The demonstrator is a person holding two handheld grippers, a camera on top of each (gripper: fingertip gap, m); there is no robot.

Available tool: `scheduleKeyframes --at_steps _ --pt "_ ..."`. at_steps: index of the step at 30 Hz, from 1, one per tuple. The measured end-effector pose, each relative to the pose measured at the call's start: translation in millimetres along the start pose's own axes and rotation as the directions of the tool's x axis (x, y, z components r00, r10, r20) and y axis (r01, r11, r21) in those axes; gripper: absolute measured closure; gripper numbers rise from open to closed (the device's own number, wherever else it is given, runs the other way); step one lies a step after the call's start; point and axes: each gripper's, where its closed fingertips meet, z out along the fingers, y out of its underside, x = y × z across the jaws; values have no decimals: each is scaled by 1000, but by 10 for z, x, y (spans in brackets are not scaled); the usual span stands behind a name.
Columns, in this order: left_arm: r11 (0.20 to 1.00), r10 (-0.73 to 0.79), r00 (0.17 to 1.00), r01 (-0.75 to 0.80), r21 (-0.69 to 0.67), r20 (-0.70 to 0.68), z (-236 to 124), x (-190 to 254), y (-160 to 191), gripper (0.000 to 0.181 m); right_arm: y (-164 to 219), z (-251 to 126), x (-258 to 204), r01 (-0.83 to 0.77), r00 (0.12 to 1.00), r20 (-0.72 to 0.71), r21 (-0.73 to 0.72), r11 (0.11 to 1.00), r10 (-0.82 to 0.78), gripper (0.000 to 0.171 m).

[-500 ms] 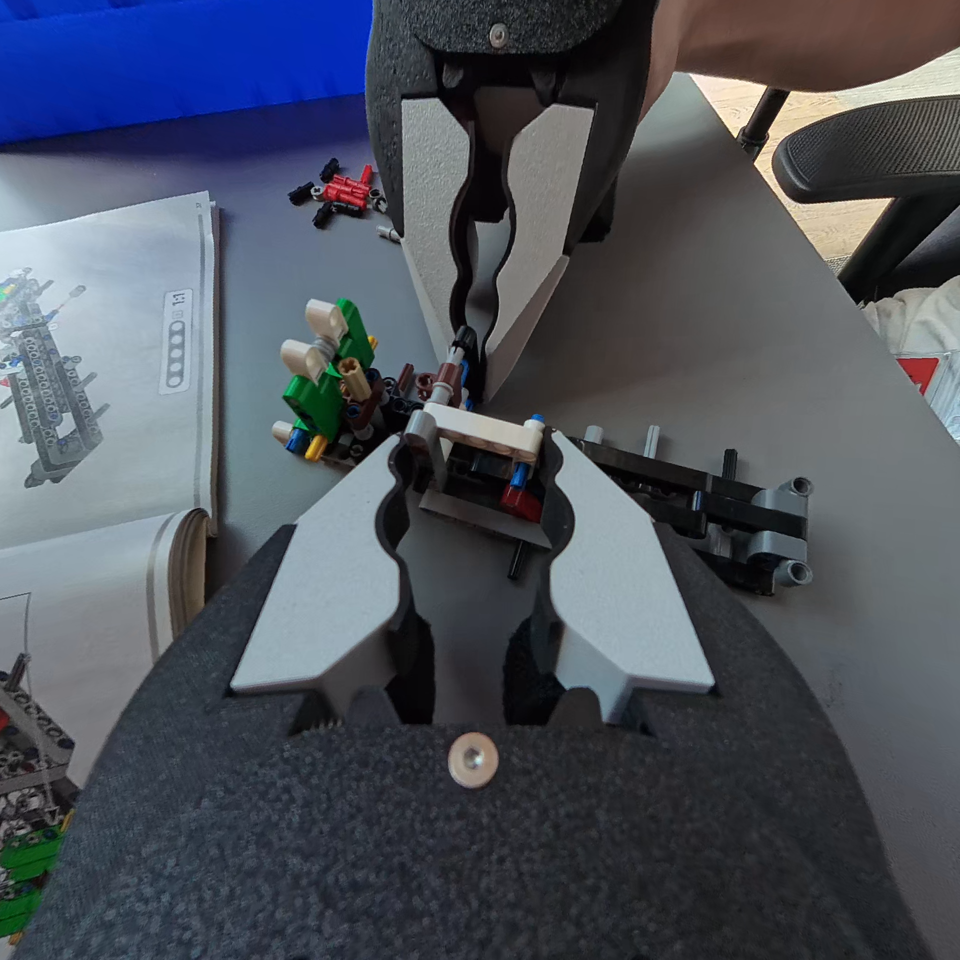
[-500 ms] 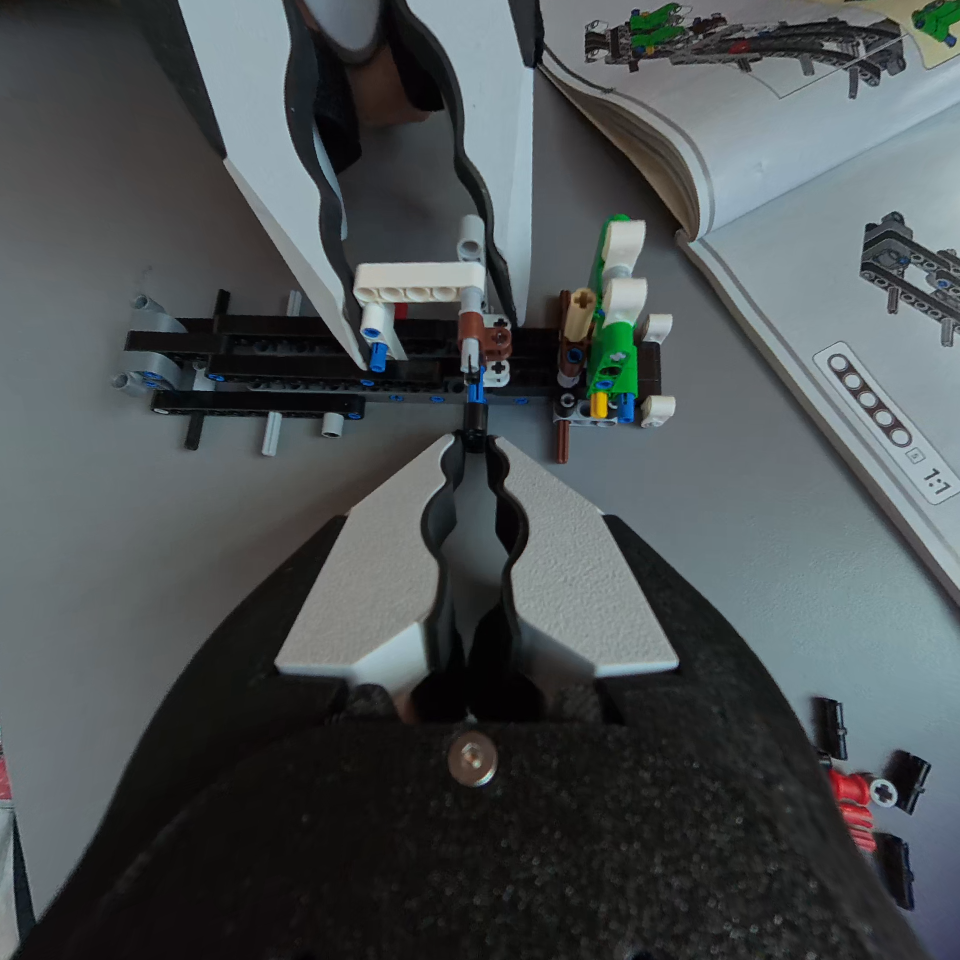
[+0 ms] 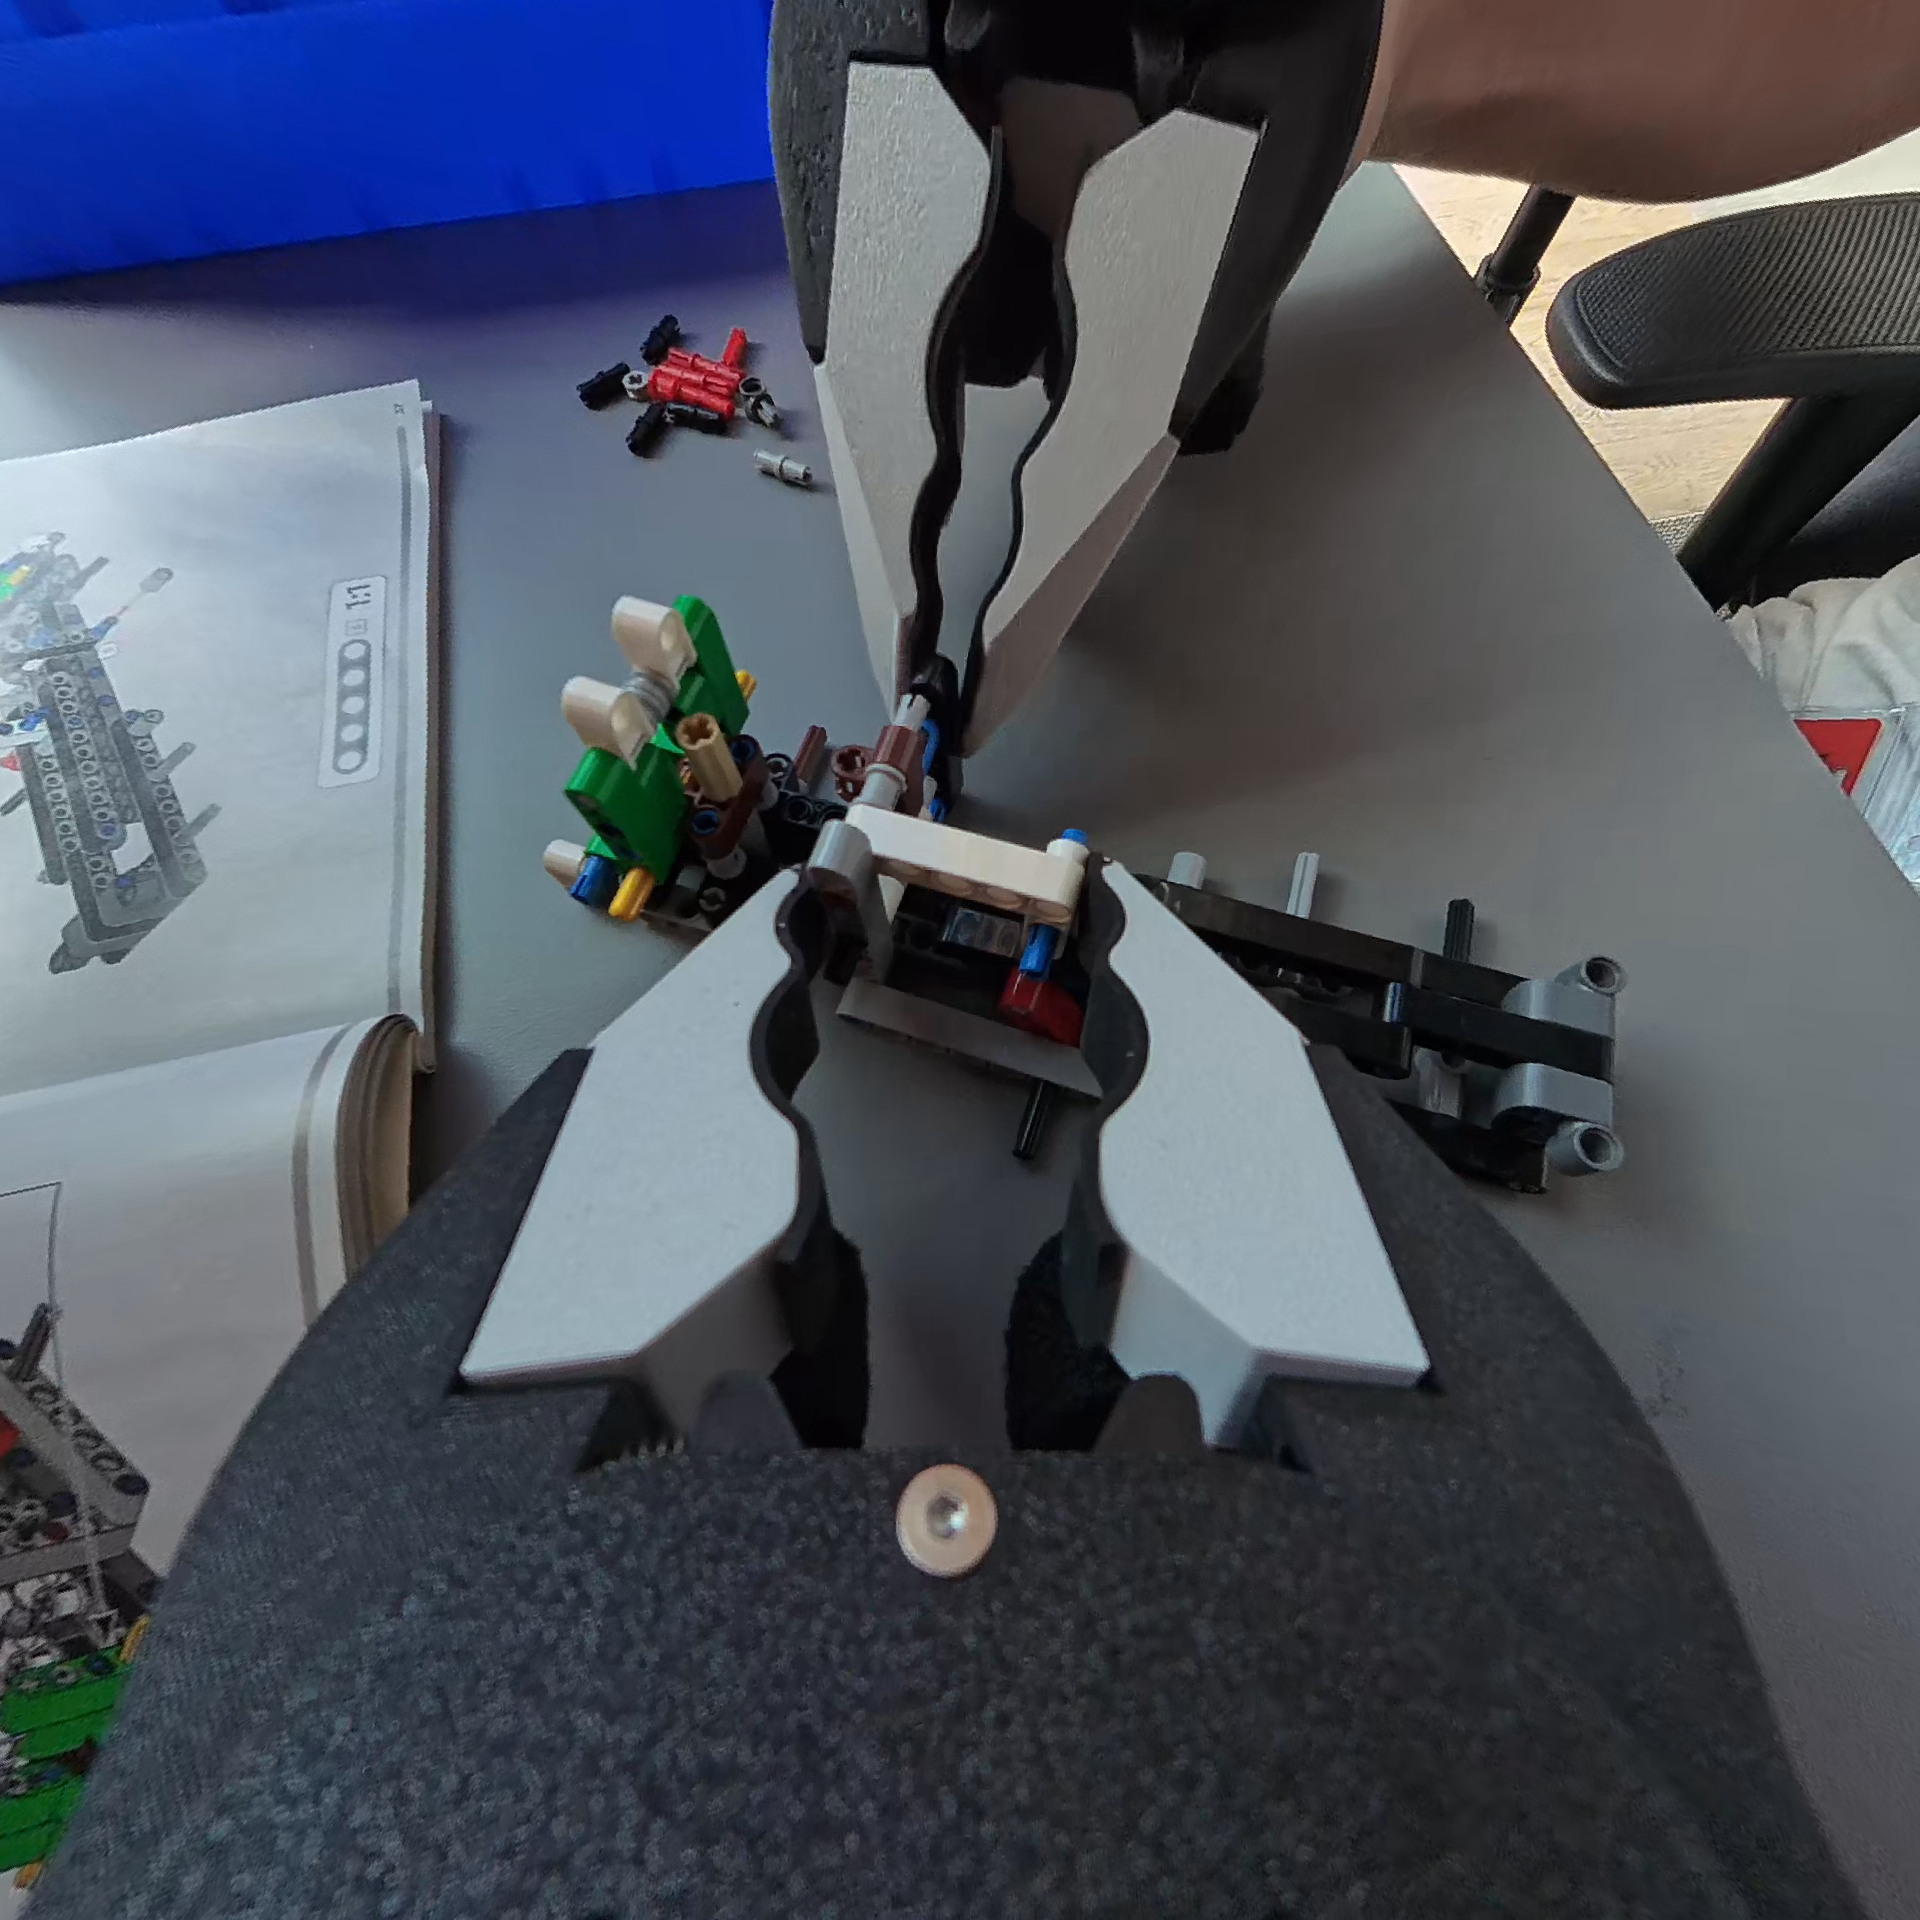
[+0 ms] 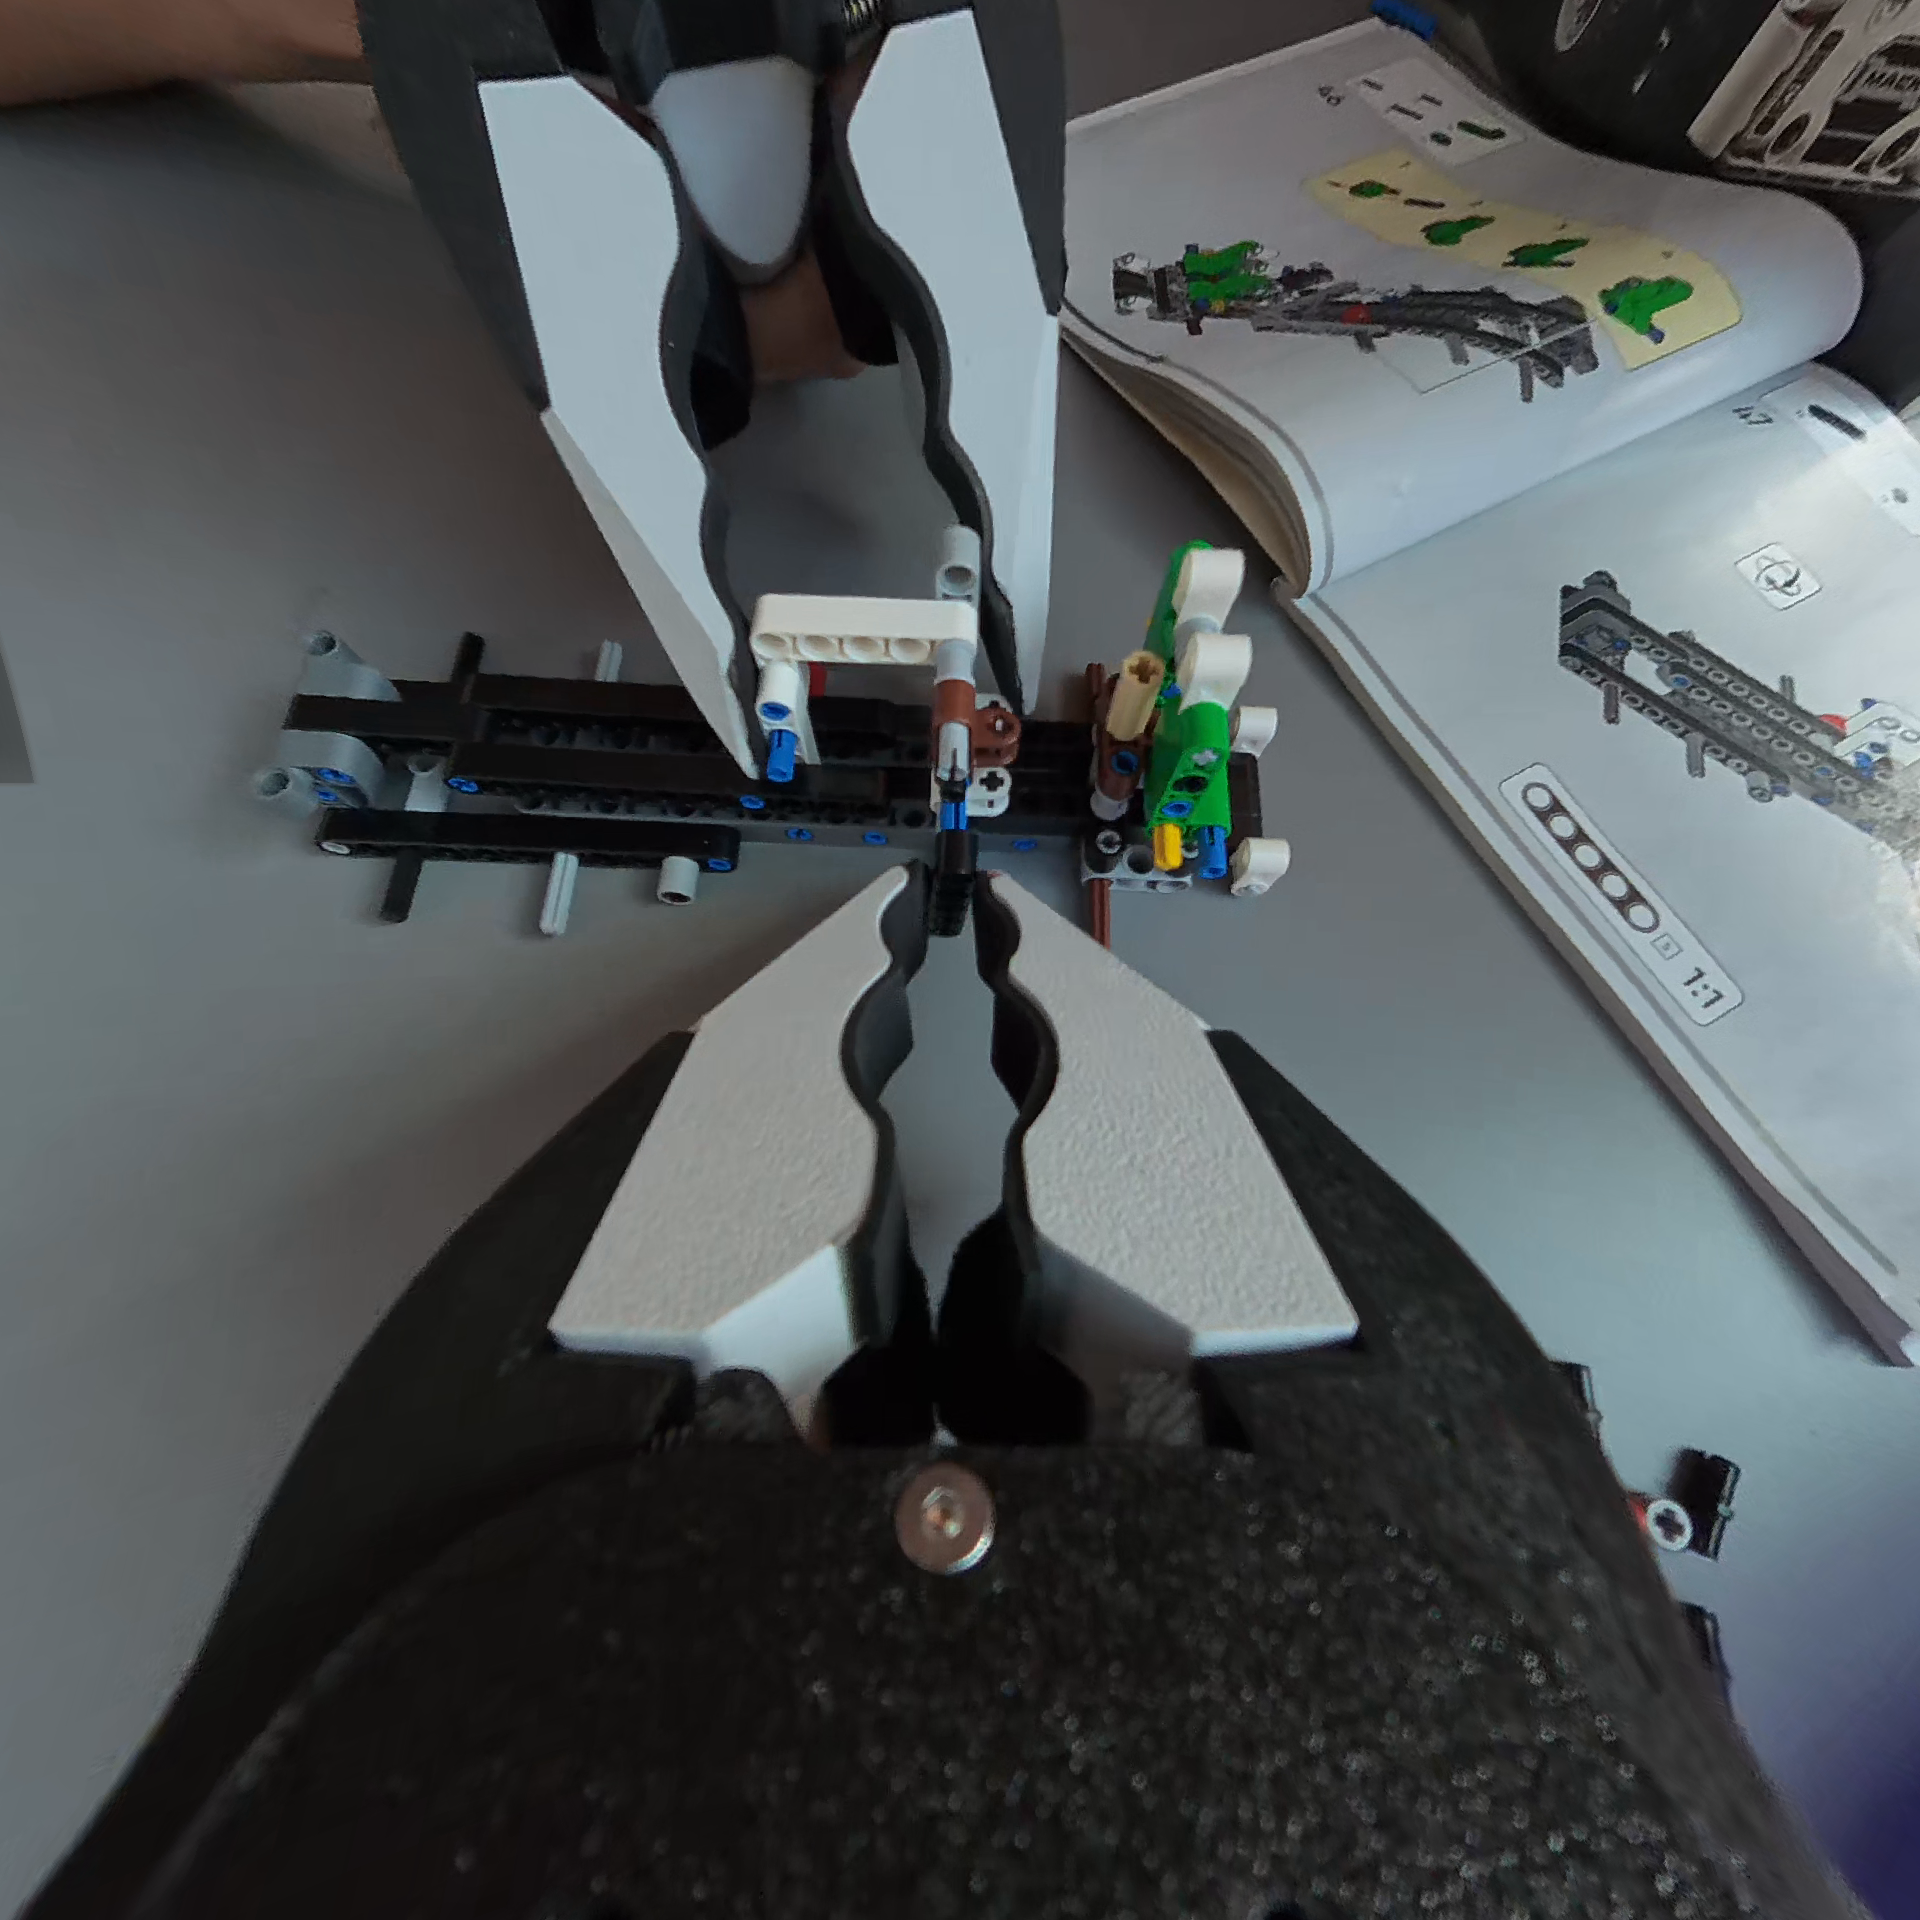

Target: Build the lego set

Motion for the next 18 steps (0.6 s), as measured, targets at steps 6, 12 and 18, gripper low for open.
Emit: scheduleKeyframes --at_steps 6,12,18 --pt "1000 1 1000 -1 0 6 2 -4 -1 133 3 6 -3 -15 1000 22 0 1000 15 165" --pt "1000 3 1000 -3 -1 12 6 -6 -3 133 2 12 6 -58 998 -2 -30 998 58 165" --pt "1000 3 1000 -3 -2 16 8 -8 -5 134 2 16 16 -105 992 59 -51 993 108 165"
